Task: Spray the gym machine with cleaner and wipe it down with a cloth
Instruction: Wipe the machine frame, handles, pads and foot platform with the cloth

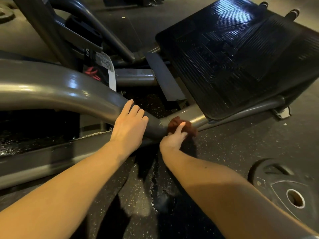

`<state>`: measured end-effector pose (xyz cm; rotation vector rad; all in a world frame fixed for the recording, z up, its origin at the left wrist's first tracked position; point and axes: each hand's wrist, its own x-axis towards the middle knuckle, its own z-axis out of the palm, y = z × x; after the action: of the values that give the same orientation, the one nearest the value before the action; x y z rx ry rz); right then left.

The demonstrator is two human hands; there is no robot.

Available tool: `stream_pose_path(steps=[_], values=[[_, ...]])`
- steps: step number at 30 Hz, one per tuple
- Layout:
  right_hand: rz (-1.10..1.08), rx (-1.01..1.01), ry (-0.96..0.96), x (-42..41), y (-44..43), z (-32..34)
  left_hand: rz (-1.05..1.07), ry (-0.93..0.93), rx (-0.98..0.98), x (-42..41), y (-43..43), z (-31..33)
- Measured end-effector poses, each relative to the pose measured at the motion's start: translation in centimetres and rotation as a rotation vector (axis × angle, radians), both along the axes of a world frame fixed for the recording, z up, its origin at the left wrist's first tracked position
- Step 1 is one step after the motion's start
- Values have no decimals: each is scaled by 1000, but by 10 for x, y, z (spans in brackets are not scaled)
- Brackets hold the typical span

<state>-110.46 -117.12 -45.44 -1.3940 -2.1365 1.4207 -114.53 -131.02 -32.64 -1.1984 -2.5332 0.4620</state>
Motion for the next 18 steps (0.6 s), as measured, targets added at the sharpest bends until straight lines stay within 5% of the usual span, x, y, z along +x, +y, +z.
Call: stream_pose_path(steps=[7,14,18], values=[[-26,-314,66,23,-39,10,-162,58,-158,-8,-16,1],[239,-729,194,67,-18,29,-229,185,-338,-1,-65,-4],[381,-934,213,94,-13,53,-252,-39,20,30,-100,-20]])
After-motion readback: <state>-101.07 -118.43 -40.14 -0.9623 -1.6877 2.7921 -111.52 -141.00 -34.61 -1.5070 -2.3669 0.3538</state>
